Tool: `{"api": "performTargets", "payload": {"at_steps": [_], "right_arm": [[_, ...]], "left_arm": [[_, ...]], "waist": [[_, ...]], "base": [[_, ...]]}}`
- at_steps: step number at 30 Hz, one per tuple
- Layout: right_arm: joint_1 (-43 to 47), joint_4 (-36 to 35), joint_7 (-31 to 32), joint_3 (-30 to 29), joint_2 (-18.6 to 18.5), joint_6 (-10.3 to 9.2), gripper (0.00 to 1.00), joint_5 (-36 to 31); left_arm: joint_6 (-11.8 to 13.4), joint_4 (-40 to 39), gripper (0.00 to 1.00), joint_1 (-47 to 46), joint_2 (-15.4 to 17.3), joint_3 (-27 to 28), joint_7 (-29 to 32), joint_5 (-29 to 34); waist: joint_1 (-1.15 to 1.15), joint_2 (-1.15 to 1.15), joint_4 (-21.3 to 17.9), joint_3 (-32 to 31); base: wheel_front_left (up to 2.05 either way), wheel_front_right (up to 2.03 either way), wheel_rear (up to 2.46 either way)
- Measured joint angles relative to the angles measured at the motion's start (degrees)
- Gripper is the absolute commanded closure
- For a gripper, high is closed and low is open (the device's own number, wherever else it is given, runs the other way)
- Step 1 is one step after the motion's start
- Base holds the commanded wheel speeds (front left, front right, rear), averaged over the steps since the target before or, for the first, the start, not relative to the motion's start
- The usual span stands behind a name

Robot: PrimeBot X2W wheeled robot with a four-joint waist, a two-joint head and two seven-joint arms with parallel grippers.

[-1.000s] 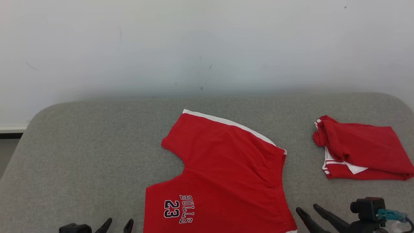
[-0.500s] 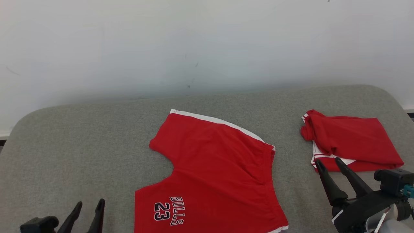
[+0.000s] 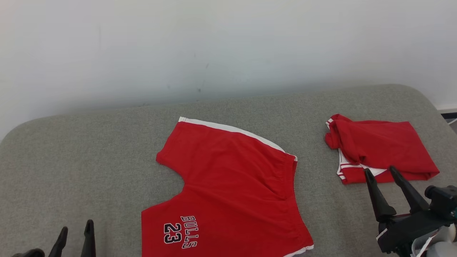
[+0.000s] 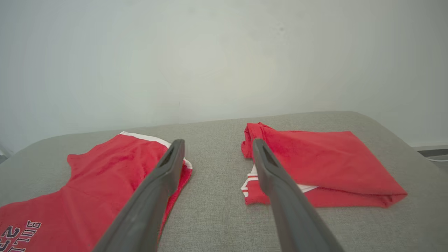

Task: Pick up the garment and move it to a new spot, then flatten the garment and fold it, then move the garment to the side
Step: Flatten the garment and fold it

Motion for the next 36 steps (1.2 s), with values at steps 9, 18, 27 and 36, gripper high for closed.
{"api": "performTargets", "payload": {"at_steps": [9,18,27,36], "right_arm": [[1.3,2.0,0.0,-4.5,4.0,0.00,0.00,-7.3],[4.0,3.6,0.0,-8.6,6.5,-0.01,0.00,-13.6],[4.6,3.3,0.0,-10.2,8.4,-0.01,0.00,-16.0],[4.7,3.1,0.0,-11.1,9.6,-0.01,0.00,-17.6]], "left_arm": [[0.0,-1.2,0.00,3.1,-3.0,5.8,0.0,4.8],[0.0,-2.6,0.00,3.1,-4.8,6.9,-0.1,10.5],[0.0,-3.7,0.00,3.1,-6.5,7.9,-0.1,11.5],[0.0,-4.3,0.00,3.1,-7.1,8.5,-0.1,14.4]], "waist": [[0.00,0.00,-0.6,0.3],[0.00,0.00,-1.7,0.5],[0.00,0.00,-1.3,0.7],[0.00,0.00,-0.6,0.7]], "base": [[0.00,0.00,0.00],[0.00,0.00,0.00],[0.00,0.00,0.00],[0.00,0.00,0.00]]}}
